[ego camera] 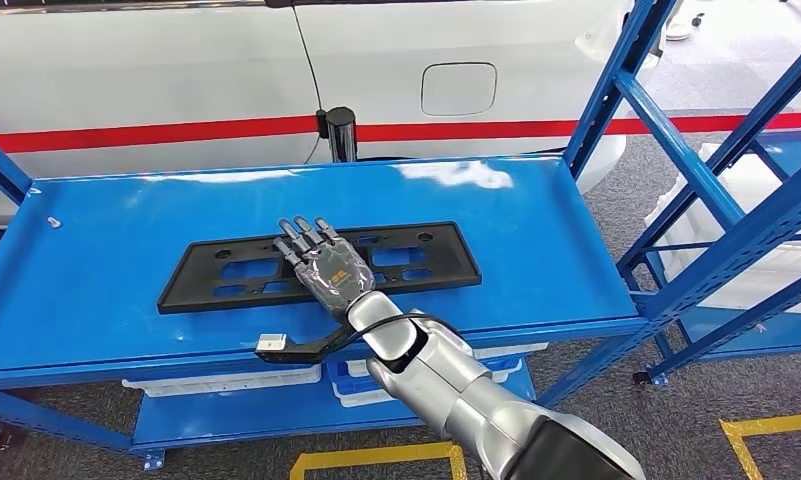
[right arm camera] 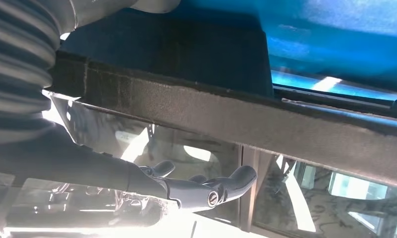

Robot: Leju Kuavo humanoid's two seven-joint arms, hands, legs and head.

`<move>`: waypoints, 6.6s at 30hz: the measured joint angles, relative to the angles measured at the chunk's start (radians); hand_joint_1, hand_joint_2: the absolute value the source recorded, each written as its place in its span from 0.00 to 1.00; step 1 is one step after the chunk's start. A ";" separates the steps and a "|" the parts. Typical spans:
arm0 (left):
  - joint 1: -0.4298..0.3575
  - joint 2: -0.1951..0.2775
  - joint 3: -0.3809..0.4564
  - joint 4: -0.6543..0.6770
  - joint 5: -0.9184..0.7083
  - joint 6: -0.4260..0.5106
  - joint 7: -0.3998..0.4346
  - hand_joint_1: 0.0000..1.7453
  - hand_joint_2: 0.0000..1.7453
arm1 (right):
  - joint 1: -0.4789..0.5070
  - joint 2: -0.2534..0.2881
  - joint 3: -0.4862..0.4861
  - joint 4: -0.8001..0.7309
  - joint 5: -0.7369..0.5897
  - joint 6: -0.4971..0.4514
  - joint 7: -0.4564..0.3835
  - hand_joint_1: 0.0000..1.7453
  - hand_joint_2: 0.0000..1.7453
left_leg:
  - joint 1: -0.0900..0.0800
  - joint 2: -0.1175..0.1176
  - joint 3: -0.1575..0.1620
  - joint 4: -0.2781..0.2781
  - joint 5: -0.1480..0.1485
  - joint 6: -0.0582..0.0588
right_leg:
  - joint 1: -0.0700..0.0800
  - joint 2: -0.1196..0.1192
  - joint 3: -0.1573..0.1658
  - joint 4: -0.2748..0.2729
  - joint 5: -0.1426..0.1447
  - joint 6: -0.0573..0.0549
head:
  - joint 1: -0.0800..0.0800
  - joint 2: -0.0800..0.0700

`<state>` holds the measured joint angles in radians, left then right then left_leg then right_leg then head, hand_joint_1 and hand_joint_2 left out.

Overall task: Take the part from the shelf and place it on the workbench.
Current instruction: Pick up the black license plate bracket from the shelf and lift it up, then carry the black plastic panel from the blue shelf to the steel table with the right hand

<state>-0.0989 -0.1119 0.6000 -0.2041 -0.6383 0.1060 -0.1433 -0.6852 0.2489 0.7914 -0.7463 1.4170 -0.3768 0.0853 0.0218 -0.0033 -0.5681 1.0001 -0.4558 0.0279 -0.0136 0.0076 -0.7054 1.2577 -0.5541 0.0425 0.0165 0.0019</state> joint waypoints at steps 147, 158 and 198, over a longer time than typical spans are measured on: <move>0.011 -0.008 0.144 -0.001 -0.007 0.074 -0.086 0.00 1.00 | 0.351 -0.140 -0.295 -0.789 -1.275 0.292 -0.567 1.00 1.00 | -0.028 0.012 0.055 -0.010 -0.044 0.031 | 0.013 -0.007 0.033 -0.202 0.134 -0.018 | 0.001 0.000; 0.011 -0.017 0.151 -0.001 -0.001 0.074 -0.101 0.00 1.00 | 0.372 -0.139 -0.317 -0.796 -1.262 0.302 -0.568 1.00 1.00 | -0.026 0.018 -0.064 0.010 0.047 0.002 | 0.001 -0.006 0.224 -0.255 0.018 0.009 | 0.001 0.000; 0.014 -0.016 0.171 0.000 -0.020 0.076 -0.126 0.00 1.00 | 0.425 -0.137 -0.367 -0.827 -1.244 0.305 -0.614 1.00 1.00 | -0.005 0.003 -0.164 0.285 -0.099 -0.044 | -0.002 -0.014 0.163 -0.283 0.090 -0.048 | -0.008 0.000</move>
<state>-0.0851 -0.1279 0.7710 -0.2037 -0.6579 0.1824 -0.2698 -0.2603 0.1116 0.4248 -1.5728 0.1730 -0.0717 -0.5286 0.0164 -0.0005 -0.7325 1.2855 -0.5545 -0.0163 -0.0154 -0.0068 -0.5425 0.9750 -0.4643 -0.0051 0.0090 0.0019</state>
